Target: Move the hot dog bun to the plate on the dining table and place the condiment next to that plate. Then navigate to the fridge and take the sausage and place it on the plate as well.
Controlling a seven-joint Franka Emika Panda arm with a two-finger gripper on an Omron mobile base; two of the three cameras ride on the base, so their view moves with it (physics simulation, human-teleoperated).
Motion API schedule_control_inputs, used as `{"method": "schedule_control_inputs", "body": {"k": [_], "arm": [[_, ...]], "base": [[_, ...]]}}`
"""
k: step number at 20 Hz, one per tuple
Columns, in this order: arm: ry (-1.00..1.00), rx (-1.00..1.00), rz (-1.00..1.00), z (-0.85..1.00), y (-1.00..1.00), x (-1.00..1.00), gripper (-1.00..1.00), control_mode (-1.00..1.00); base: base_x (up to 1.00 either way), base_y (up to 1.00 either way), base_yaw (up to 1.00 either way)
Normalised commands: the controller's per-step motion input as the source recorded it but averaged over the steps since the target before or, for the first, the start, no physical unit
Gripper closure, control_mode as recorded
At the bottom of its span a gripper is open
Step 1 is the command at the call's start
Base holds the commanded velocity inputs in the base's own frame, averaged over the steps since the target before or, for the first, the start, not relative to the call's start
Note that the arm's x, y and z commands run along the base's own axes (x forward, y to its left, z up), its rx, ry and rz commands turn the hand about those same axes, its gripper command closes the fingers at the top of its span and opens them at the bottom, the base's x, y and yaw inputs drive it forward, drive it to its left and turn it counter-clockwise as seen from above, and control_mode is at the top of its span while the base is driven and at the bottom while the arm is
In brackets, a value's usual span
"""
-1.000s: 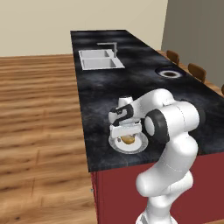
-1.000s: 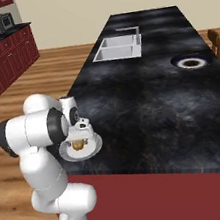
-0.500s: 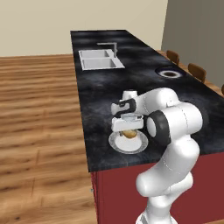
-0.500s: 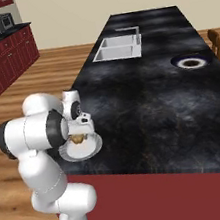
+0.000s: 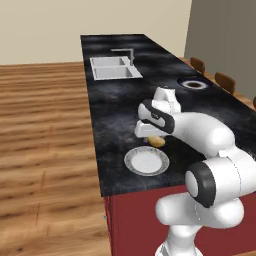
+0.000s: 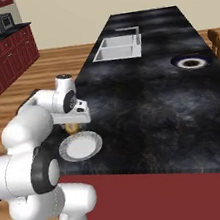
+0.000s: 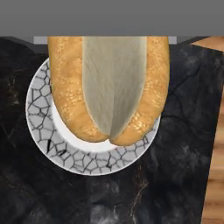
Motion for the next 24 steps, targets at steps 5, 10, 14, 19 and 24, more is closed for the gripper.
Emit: {"method": "schedule_control_inputs", "body": {"k": [5,10,14,19,24], "arm": [[-0.01,0.0,-0.01,0.39,-0.01,-0.14,1.0,1.0],[0.0,0.0,0.0,0.0,0.0,0.0,1.0,1.0],[0.0,0.0,0.0,0.0,0.0,0.0,1.0,1.0],[0.0,0.0,0.0,0.0,0.0,0.0,1.0,1.0],[0.0,0.0,0.0,0.0,0.0,0.0,1.0,1.0]], "base": [[-0.21,-0.21,-0.04],[-0.34,-1.0,-0.14],[-0.01,-1.0,-0.11],[0.0,-1.0,-0.02],[0.01,-1.0,0.0]]}}
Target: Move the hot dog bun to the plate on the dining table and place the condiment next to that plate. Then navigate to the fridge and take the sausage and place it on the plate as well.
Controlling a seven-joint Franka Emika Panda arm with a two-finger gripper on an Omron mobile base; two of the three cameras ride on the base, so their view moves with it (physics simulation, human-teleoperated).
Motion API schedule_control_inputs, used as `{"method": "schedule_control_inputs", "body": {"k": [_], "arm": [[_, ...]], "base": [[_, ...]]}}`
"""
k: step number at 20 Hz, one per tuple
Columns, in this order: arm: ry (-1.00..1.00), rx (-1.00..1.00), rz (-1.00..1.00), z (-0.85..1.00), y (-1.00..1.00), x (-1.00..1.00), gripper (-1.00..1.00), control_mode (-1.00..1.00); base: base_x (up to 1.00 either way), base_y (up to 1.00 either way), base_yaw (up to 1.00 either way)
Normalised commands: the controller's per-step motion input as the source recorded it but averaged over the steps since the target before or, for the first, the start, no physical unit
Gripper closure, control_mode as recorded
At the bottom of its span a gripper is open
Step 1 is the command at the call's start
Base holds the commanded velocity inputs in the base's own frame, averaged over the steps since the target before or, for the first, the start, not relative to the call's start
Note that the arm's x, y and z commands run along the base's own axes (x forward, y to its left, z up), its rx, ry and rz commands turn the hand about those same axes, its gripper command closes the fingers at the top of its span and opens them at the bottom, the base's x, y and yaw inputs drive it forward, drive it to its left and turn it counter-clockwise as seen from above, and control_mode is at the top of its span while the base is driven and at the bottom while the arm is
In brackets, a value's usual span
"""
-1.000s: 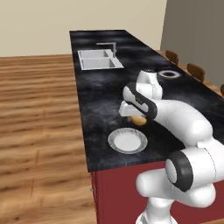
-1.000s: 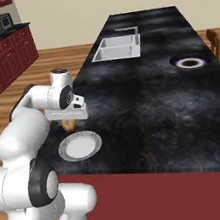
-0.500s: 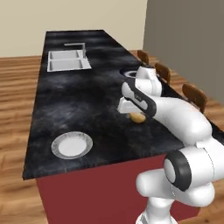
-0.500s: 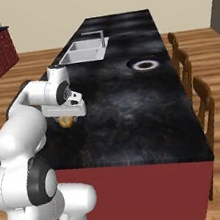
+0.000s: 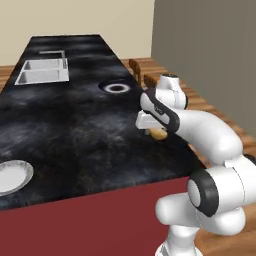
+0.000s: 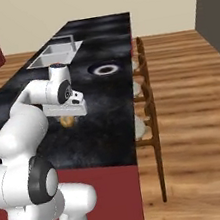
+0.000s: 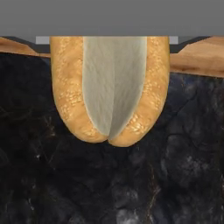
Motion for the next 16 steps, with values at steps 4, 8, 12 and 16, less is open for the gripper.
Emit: {"method": "schedule_control_inputs", "body": {"k": [4,8,12,16], "arm": [[0.0,0.0,0.0,0.0,0.0,0.0,1.0,1.0],[0.0,0.0,0.0,0.0,0.0,0.0,1.0,1.0],[0.0,0.0,0.0,0.0,0.0,0.0,1.0,1.0],[0.0,0.0,0.0,0.0,0.0,0.0,1.0,1.0]], "base": [[0.01,-1.0,0.08],[0.01,-1.0,0.21],[0.19,-1.0,0.3],[0.25,-0.9,0.51]]}}
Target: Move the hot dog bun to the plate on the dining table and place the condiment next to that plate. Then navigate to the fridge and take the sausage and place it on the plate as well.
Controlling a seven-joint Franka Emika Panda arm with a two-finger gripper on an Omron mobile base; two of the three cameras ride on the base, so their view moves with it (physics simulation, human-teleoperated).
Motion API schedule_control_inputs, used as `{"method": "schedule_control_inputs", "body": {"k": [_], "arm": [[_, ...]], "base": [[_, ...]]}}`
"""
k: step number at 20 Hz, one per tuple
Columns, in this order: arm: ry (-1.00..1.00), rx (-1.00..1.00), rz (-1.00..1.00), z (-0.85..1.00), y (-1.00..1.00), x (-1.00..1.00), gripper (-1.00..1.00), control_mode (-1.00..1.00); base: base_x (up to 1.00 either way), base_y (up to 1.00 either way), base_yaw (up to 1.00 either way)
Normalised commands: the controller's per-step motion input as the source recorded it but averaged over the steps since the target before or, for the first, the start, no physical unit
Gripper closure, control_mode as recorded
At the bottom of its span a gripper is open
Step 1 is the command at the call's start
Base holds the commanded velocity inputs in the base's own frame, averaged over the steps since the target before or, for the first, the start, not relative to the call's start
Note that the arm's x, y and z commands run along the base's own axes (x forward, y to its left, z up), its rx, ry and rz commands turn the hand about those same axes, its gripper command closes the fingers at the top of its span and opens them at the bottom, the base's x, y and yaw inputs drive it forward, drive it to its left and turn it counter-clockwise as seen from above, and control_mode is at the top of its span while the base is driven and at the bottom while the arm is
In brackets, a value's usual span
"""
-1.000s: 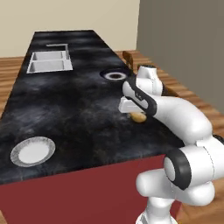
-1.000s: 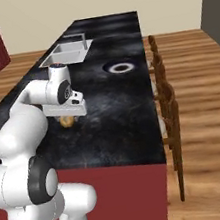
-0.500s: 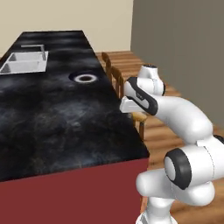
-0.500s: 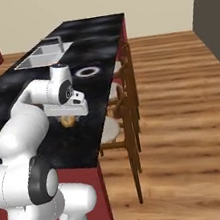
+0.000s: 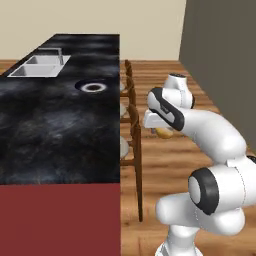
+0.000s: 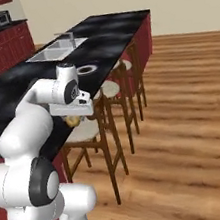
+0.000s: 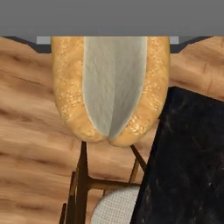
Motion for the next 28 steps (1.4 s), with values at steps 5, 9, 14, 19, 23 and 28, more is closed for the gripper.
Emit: {"method": "schedule_control_inputs", "body": {"k": [5,9,14,19,23,28], "arm": [[0.0,0.0,0.0,0.0,0.0,0.0,1.0,1.0],[0.0,0.0,0.0,0.0,0.0,0.0,1.0,1.0],[0.0,0.0,0.0,0.0,0.0,0.0,1.0,1.0],[0.0,0.0,0.0,0.0,0.0,0.0,1.0,1.0],[0.0,0.0,0.0,0.0,0.0,0.0,1.0,1.0],[0.0,0.0,0.0,0.0,0.0,0.0,1.0,1.0]], "base": [[0.42,-0.74,0.59],[0.71,-0.82,0.52],[0.73,-1.0,0.41],[0.75,-1.0,0.4],[0.76,-1.0,0.42],[0.74,-0.98,0.44]]}}
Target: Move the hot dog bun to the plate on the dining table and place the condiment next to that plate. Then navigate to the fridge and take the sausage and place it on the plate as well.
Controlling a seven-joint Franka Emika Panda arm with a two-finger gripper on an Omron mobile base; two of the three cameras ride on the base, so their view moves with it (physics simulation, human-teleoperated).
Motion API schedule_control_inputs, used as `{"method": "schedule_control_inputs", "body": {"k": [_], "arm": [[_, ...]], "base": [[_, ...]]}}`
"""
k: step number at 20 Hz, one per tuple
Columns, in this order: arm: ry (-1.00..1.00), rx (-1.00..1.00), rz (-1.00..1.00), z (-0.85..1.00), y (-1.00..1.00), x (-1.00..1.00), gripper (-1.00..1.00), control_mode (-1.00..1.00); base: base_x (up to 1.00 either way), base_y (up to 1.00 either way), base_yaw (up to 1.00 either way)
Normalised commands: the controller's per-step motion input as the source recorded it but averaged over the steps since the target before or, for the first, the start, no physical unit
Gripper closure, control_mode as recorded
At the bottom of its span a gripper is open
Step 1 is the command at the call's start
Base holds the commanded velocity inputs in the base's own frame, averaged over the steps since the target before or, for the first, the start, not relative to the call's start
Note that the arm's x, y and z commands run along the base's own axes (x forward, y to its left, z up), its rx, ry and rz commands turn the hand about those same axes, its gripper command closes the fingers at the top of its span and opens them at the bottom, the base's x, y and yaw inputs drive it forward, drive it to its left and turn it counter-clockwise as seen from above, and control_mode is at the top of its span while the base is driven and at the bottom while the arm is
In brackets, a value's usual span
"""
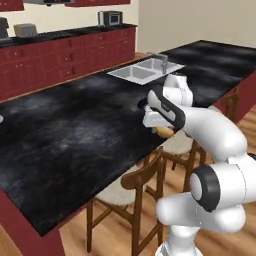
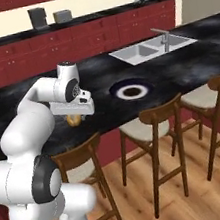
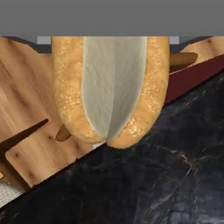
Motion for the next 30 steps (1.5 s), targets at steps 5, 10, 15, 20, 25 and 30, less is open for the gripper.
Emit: {"method": "schedule_control_inputs", "body": {"k": [5,10,15,20,25,30], "arm": [[0.0,0.0,0.0,0.0,0.0,0.0,1.0,1.0],[0.0,0.0,0.0,0.0,0.0,0.0,1.0,1.0],[0.0,0.0,0.0,0.0,0.0,0.0,1.0,1.0],[0.0,0.0,0.0,0.0,0.0,0.0,1.0,1.0],[0.0,0.0,0.0,0.0,0.0,0.0,1.0,1.0],[0.0,0.0,0.0,0.0,0.0,0.0,1.0,1.0]], "base": [[0.47,-1.0,0.4],[-0.17,-1.0,0.32],[0.3,-1.0,0.33],[0.64,-1.0,0.38],[0.71,-0.96,0.37],[0.87,-0.67,0.27]]}}
